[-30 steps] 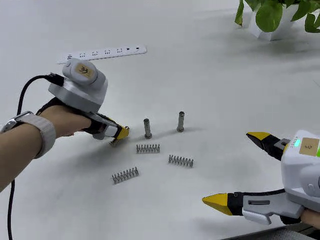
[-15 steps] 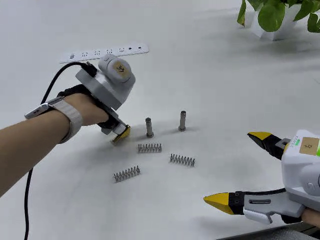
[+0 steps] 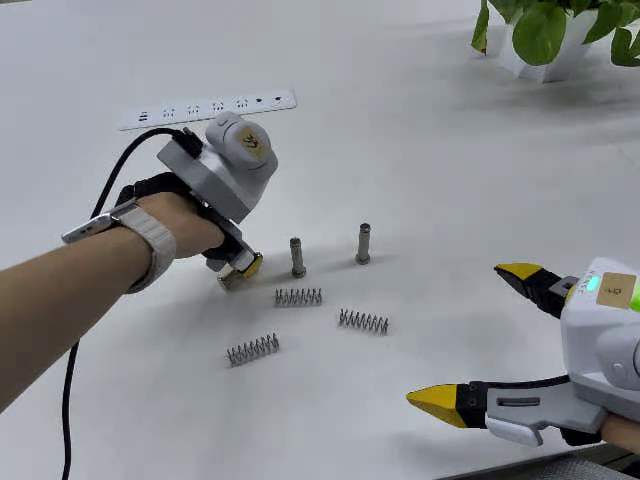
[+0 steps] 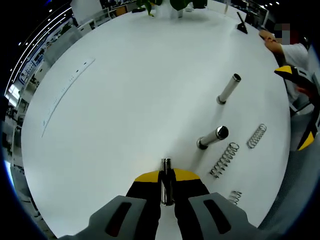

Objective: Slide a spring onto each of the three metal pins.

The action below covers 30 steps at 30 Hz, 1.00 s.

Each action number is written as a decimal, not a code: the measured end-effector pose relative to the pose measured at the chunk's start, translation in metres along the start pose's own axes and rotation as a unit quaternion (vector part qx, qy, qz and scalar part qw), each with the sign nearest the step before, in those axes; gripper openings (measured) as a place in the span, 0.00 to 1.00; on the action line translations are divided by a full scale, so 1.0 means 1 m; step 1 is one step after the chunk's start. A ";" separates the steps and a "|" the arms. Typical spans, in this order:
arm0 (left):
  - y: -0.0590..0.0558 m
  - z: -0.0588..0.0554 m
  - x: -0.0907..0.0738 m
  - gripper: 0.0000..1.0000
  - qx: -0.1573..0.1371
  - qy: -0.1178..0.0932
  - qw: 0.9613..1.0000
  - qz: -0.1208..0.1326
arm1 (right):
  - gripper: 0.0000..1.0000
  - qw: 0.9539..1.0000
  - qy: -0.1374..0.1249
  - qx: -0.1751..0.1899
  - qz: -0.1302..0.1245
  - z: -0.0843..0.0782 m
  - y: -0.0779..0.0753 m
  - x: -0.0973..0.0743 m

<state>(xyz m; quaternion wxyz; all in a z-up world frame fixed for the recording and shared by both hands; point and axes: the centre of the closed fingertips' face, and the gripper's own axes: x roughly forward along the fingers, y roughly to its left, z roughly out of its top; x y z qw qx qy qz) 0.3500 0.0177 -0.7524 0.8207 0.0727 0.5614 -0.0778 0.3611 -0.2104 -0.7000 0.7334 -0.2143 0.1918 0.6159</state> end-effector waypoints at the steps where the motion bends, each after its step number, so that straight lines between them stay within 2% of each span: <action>1: -0.002 -0.001 -0.001 0.08 -0.001 -0.005 1.000 -0.001 | 0.98 1.000 0.000 0.000 0.000 0.000 0.000 0.000; 10: -0.006 -0.003 -0.006 0.07 -0.031 -0.057 0.998 -0.010 | 0.98 1.000 0.003 -0.001 0.006 -0.001 0.003 0.001; 16: 0.001 -0.003 -0.010 0.07 -0.048 -0.085 0.995 -0.011 | 0.98 1.000 0.004 0.000 0.008 0.000 0.005 0.002; 24: 0.004 -0.001 -0.024 0.07 -0.065 -0.116 0.991 -0.008 | 0.98 1.000 0.005 0.000 0.011 -0.003 0.004 0.002; 26: 0.000 -0.001 -0.033 0.07 -0.066 -0.123 0.990 -0.003 | 0.98 1.000 0.006 0.000 0.013 -0.003 0.005 0.002; 30: 0.004 -0.003 -0.031 0.07 -0.072 -0.133 0.989 -0.002 | 0.98 1.000 0.008 -0.003 0.016 -0.002 0.008 0.002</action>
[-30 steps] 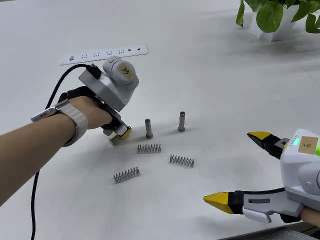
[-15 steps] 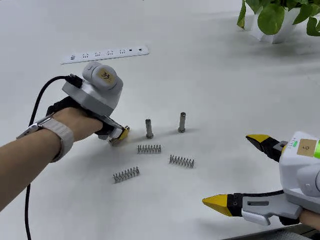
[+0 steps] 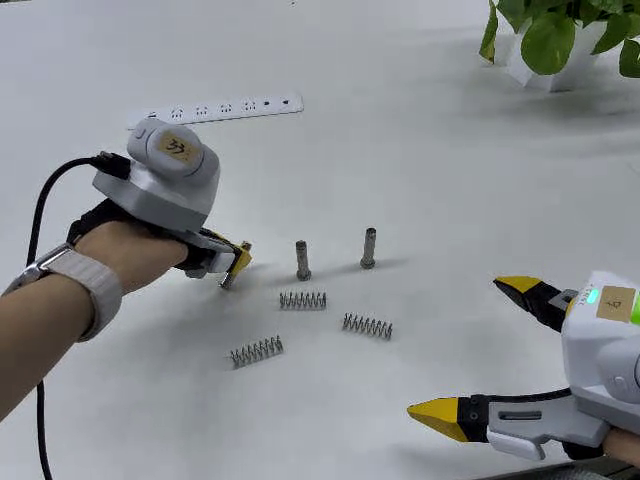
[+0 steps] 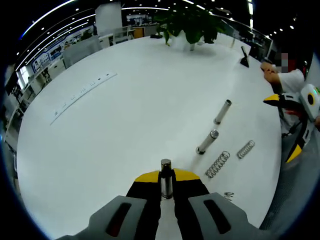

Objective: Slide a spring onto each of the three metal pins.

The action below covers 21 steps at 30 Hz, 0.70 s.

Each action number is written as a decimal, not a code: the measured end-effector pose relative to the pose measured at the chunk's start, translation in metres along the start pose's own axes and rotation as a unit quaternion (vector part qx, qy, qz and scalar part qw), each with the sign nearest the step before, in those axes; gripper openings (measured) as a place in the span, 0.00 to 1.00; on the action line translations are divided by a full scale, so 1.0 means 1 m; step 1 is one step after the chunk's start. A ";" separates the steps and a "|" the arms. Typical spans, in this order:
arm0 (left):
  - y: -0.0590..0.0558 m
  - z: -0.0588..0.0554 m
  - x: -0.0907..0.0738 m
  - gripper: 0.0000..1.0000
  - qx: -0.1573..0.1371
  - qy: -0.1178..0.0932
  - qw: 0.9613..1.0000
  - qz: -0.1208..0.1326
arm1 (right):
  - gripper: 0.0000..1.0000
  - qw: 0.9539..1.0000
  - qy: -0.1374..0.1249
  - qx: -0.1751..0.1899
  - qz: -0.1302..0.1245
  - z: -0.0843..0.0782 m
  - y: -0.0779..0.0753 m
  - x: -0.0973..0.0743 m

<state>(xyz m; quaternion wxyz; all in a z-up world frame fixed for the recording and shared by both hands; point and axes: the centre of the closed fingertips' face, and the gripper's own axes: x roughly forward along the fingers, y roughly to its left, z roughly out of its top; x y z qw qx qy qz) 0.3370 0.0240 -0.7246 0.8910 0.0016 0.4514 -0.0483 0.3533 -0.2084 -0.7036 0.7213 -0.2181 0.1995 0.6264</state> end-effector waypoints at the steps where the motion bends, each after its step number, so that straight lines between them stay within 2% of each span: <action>1: 0.001 0.000 -0.001 0.07 0.000 -0.003 1.000 0.001 | 0.98 1.000 0.000 0.000 0.001 0.000 0.000 0.000; 9: 0.002 0.002 -0.010 0.07 -0.002 -0.013 1.000 0.006 | 0.98 1.000 0.004 -0.003 0.006 -0.002 0.002 0.001; 14: 0.002 -0.001 -0.010 0.07 -0.006 -0.013 1.000 0.008 | 0.98 1.000 0.006 -0.005 0.007 -0.003 0.002 0.001; 21: 0.006 -0.007 -0.014 0.08 0.007 -0.009 1.000 0.014 | 0.98 1.000 0.007 -0.007 0.009 -0.004 0.002 0.002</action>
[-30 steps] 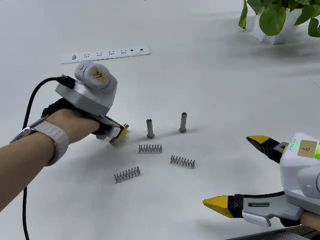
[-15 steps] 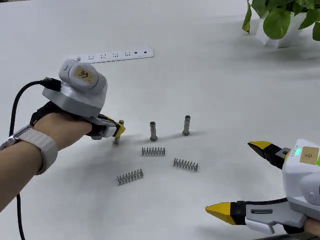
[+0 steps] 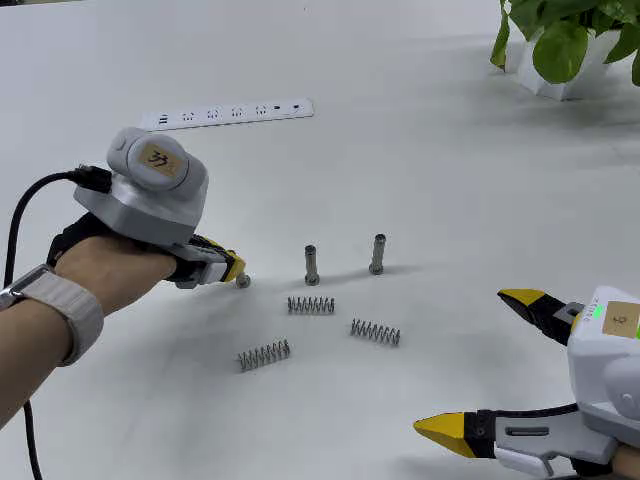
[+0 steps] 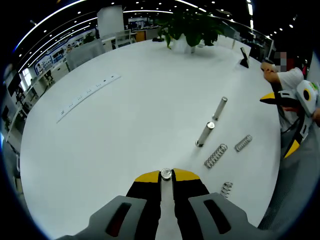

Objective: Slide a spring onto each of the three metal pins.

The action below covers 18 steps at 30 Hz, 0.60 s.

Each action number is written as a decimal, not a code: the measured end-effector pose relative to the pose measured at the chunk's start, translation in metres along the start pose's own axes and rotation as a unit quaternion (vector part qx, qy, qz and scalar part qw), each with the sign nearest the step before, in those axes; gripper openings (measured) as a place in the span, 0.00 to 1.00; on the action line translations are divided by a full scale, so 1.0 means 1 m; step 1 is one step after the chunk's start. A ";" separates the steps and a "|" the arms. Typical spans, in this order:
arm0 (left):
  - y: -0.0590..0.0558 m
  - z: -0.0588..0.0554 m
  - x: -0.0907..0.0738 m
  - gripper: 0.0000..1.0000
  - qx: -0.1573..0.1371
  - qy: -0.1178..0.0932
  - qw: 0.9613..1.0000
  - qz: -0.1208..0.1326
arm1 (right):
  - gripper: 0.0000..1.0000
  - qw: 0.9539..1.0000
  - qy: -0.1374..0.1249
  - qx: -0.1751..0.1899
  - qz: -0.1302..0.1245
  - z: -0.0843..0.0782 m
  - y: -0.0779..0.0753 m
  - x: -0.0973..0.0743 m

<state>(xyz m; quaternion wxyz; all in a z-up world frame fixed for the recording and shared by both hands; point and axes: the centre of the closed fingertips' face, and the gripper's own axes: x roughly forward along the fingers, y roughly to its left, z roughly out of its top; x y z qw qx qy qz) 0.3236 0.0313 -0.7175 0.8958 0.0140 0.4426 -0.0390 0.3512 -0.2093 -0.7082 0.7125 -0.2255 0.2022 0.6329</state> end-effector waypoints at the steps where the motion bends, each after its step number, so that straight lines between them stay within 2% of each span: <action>1: 0.000 -0.001 0.000 0.08 0.002 0.002 1.000 0.001 | 0.98 1.000 0.000 -0.001 0.000 0.000 0.000 0.000; 10: -0.005 0.000 -0.001 0.08 0.022 0.004 1.000 0.001 | 0.98 1.000 0.003 -0.006 0.001 -0.001 0.001 0.001; 18: -0.007 0.000 -0.002 0.08 0.026 0.000 1.000 0.000 | 0.98 1.000 -0.001 -0.006 0.001 0.000 0.001 0.001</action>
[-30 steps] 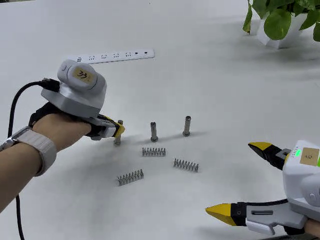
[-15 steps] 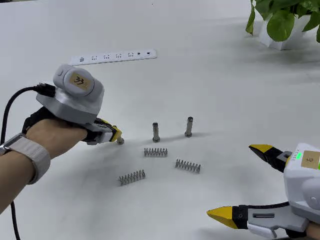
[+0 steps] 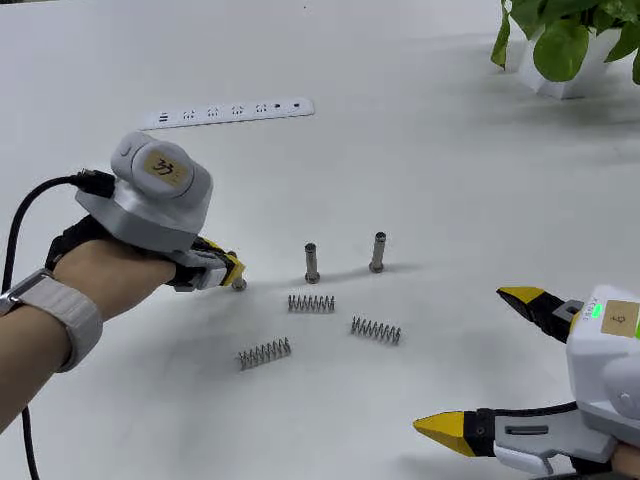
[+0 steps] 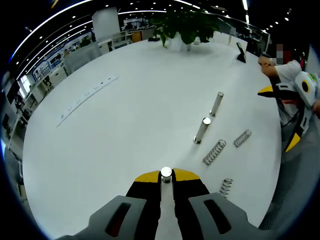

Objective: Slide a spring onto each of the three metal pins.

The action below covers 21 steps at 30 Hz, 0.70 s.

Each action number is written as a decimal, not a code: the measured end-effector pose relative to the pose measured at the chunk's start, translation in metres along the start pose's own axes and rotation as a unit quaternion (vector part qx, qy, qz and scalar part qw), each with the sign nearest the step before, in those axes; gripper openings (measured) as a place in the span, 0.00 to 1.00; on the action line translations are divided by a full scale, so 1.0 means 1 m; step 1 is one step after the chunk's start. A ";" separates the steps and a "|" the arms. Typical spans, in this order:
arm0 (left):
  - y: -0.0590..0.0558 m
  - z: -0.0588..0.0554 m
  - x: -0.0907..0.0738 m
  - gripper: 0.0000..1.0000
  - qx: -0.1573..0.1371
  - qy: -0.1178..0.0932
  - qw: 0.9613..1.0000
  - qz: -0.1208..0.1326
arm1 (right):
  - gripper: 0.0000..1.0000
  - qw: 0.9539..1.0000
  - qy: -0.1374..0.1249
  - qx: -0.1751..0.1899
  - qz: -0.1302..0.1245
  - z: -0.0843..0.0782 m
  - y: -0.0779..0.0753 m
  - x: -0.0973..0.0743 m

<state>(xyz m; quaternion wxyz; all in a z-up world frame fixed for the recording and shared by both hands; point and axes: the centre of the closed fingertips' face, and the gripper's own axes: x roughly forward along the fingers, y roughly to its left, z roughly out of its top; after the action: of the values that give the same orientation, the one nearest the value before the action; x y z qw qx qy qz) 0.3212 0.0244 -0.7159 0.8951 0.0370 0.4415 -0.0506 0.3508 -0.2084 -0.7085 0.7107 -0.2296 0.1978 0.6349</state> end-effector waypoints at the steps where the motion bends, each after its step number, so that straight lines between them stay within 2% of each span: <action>1: 0.000 0.000 0.000 0.08 -0.001 -0.001 1.000 0.000 | 0.98 1.000 0.000 0.000 0.000 0.000 0.000 0.000; 8: -0.001 0.001 0.000 0.08 0.013 -0.010 1.000 -0.004 | 0.98 1.000 0.000 -0.001 0.000 0.000 0.001 0.000; 21: -0.006 0.001 0.002 0.08 0.024 -0.007 1.000 -0.010 | 0.98 1.000 0.001 -0.002 0.000 0.000 0.001 0.000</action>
<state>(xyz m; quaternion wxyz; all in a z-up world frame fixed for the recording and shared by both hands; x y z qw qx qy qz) 0.3222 0.0180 -0.7170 0.8966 0.0533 0.4338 -0.0707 0.3501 -0.2081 -0.7085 0.7098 -0.2316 0.1974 0.6353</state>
